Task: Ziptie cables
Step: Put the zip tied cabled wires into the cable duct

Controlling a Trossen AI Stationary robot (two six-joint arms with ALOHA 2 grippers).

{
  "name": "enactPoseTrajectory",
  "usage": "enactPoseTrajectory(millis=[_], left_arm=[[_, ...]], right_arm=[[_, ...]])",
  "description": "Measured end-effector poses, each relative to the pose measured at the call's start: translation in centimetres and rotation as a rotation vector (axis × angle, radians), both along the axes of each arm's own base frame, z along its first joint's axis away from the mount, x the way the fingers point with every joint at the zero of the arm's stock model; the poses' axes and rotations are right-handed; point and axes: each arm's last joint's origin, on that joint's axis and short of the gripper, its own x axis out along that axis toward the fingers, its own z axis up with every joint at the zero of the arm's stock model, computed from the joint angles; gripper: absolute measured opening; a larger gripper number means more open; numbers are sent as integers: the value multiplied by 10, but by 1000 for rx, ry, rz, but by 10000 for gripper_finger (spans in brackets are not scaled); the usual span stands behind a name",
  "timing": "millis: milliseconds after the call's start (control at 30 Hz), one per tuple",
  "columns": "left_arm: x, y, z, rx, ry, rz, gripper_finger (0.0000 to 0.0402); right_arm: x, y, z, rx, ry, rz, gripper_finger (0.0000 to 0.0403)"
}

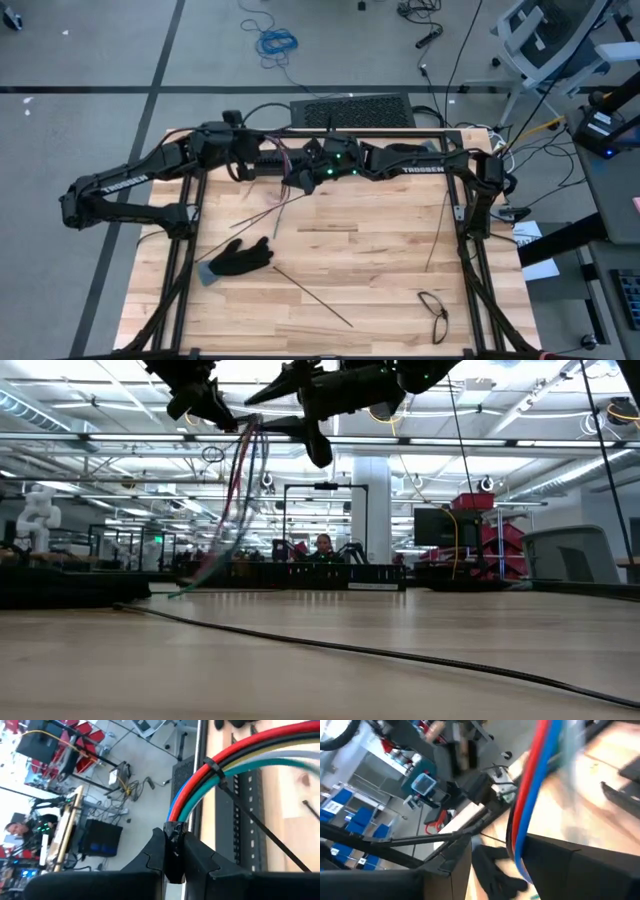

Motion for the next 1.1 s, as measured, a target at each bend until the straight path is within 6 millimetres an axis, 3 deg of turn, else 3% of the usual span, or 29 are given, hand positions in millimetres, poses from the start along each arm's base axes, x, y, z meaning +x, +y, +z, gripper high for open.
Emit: enactPoseTrajectory(millis=[400,667,800,1100], left_arm=[[1,-1,0,-21,-12,-33,41],[0,2,0,23,27,-19,41],[0,1,-2,-27,4,-54,41],[1,-9,-8,-84,57,-99,41]], right_arm=[[-2,-16,4,-17,-28,-115,172],[-8,2,-19,-70,215,28,234],[-9,4,-22,-165,260,-12,264],[-18,0,14,-245,90,-38,288]])
